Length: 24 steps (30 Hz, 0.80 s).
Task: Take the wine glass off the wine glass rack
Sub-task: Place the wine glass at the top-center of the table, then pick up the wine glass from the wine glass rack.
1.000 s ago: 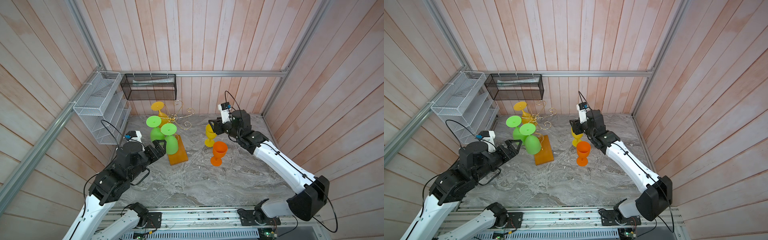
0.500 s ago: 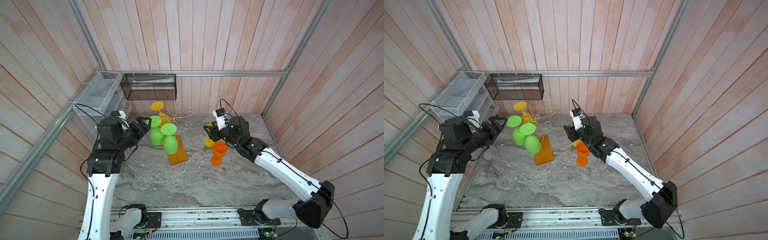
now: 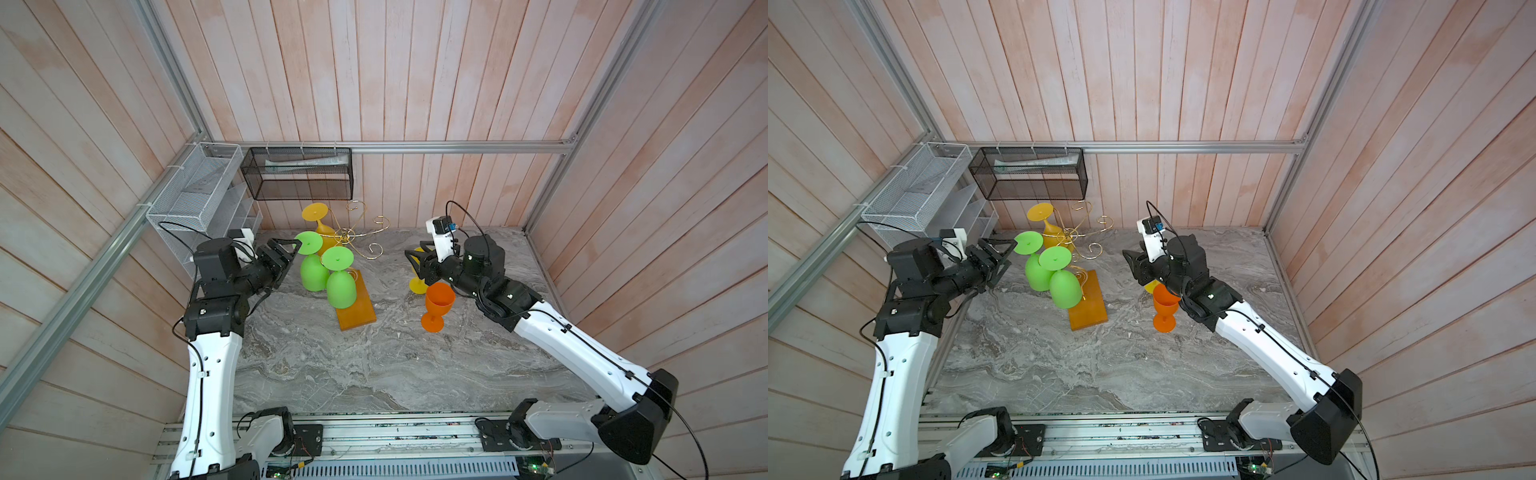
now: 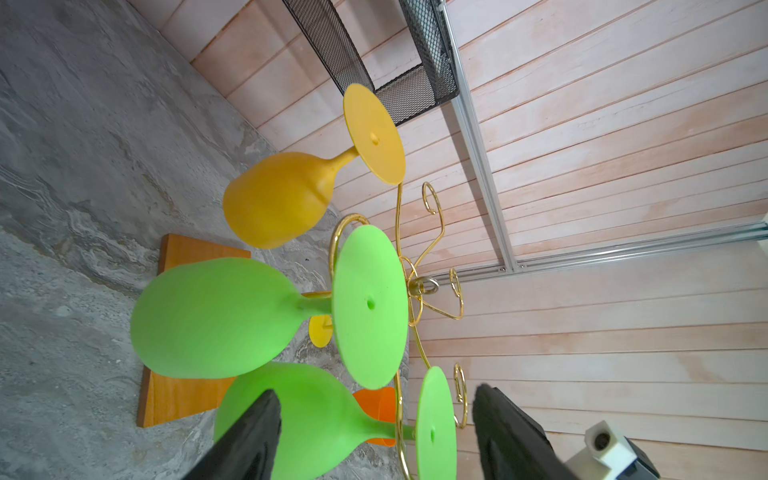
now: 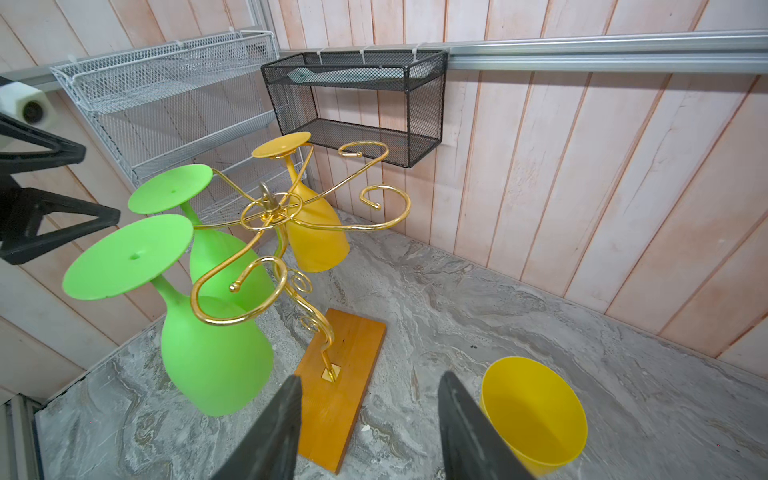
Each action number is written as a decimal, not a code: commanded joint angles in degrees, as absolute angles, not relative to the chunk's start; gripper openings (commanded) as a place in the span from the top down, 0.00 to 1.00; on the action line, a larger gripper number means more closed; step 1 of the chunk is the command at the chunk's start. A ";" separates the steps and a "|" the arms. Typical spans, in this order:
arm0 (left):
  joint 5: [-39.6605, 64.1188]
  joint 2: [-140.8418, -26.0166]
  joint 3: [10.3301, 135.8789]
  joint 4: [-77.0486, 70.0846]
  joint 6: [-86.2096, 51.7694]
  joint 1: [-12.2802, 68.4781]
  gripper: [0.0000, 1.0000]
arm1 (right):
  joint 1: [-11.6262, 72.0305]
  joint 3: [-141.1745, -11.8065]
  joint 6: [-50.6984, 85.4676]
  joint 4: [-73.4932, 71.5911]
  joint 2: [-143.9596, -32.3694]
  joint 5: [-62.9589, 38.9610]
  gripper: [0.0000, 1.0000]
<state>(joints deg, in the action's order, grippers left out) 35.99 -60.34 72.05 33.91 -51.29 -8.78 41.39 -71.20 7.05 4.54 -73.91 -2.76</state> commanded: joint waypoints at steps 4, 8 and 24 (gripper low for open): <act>40.19 -60.34 69.44 25.20 -54.25 -9.32 0.30 | 42.77 -73.55 6.75 3.54 -75.49 -3.64 0.50; 41.25 -60.49 67.98 21.76 -55.96 -9.50 0.34 | 43.24 -73.96 6.86 3.75 -75.87 -3.50 0.50; 42.06 -60.82 67.06 17.23 -57.67 -9.58 0.59 | 43.58 -74.13 6.94 3.62 -76.39 -2.69 0.52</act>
